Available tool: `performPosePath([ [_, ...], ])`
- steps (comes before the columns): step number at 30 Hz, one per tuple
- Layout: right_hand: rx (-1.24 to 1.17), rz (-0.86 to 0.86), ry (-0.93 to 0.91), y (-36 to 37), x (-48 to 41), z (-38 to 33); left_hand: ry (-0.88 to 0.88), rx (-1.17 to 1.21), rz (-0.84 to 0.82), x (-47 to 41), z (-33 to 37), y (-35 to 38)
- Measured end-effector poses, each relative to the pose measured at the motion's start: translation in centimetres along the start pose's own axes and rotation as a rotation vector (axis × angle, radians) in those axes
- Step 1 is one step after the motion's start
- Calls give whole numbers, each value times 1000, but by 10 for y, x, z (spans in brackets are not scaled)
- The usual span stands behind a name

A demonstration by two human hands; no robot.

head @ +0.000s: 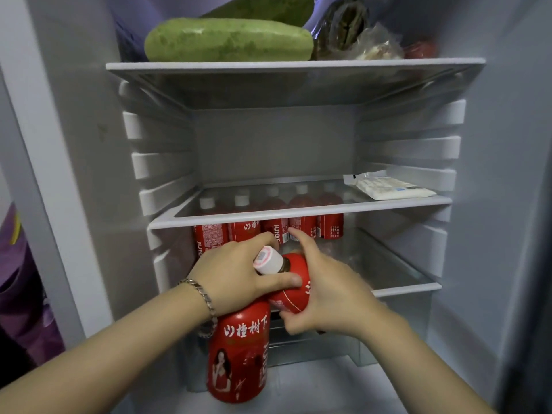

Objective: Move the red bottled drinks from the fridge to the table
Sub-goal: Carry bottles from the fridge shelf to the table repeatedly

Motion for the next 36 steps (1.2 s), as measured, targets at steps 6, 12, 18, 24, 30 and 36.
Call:
performPosePath([
  [6,-643,-345,144,14,-30,22,-55,102,-58,-17,-11,6],
  [12,-612,203,692,34,-139,151,-128,230,-169,-28,-21,32],
  [18,-677,244,660,58,-212,232,-170,254,-236,-39,-24,46],
  [24,-678,304,617,47,-209,219,-174,263,-209,-45,-31,46],
  [30,-583,309,706,33,-154,172,-167,237,-185,-39,-32,46],
  [36,-545,237,729,23,-65,131,-95,121,-177,-33,-17,45],
])
Point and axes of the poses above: each hand's wrist, its own x-axis away from the middle knuckle, its own y-axis out of the palm, z = x × y, the point moved 6 cm from there along -x, towards the middle knuckle, and after that the axes turned 5 degrees about y, right-handed, at the moved point
